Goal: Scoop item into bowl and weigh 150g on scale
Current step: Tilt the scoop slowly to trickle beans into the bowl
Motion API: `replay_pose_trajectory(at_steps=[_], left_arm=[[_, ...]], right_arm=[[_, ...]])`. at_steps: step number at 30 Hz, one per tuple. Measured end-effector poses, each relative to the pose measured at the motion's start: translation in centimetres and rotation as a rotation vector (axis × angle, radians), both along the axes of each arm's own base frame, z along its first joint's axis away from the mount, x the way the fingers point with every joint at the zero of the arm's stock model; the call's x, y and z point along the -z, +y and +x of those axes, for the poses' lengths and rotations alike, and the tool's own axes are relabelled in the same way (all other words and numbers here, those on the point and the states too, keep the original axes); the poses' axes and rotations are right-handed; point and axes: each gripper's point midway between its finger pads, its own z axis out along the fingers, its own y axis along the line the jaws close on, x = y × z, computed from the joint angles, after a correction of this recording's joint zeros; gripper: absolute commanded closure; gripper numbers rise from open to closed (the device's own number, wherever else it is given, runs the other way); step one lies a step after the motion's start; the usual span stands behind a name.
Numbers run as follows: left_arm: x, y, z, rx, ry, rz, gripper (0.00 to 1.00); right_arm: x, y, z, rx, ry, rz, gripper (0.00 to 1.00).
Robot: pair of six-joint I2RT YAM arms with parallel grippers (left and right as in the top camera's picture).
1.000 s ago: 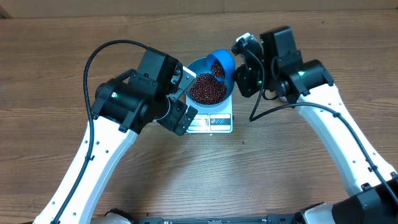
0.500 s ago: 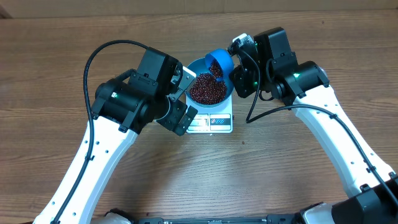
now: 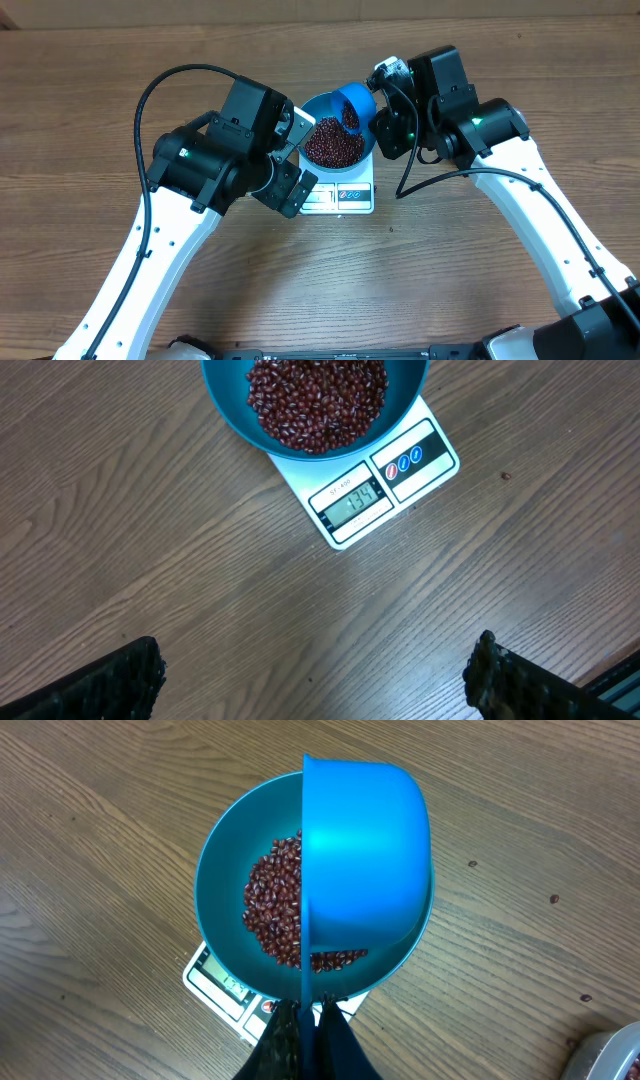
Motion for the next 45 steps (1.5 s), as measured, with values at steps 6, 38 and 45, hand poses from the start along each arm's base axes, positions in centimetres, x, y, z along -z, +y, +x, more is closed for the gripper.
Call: replay_pose_trajectory(at_steps=[6,38,45], left_arm=[[0.0,0.0,0.0,0.000,0.000,0.000,0.00],[0.0,0.0,0.0,0.000,0.000,0.000,0.00],[0.0,0.0,0.0,0.000,0.000,0.000,0.00]], right_arm=[[0.0,0.0,0.0,0.000,0.000,0.000,0.96],[0.1,0.5,-0.8,-0.045,0.024,0.020,0.96],[0.1,0.4,-0.7,-0.035,0.025,0.017,0.96]])
